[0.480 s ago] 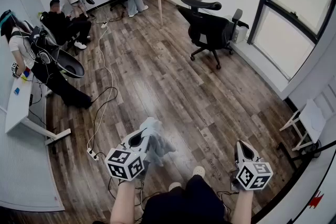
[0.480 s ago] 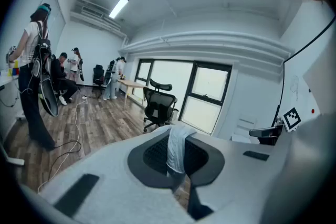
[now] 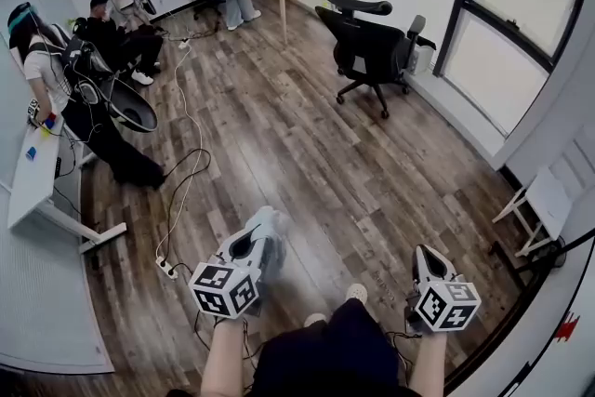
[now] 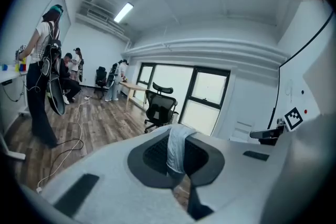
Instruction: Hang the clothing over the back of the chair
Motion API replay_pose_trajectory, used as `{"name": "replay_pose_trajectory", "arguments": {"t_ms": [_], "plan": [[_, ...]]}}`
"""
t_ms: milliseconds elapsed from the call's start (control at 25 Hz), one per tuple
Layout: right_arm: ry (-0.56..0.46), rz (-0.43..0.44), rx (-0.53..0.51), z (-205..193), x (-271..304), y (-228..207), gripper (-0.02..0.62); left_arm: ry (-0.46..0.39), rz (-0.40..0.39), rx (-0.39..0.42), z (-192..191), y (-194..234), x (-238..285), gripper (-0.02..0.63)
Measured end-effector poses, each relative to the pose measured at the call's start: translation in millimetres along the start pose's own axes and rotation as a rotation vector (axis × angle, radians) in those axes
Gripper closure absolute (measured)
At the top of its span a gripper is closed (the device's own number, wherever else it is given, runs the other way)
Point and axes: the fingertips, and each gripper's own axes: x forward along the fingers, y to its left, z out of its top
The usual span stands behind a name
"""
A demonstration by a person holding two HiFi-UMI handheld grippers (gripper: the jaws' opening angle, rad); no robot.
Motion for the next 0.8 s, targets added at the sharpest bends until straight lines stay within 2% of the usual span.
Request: {"name": "replay_pose_trajectory", "arguments": {"t_ms": [480,800], "plan": [[-0.03,-0.005,0.046,-5.7,-13.5,11.8,0.594,-0.015,-0.078,-0.07,-10.7,-8.9,-9.6,0.603],[-0.016,0.024,0.07,12.6,22.9,-0.9,0.594,-0.001,-0.075,-0.078,-5.1,-9.3,23.7,0.603]]}}
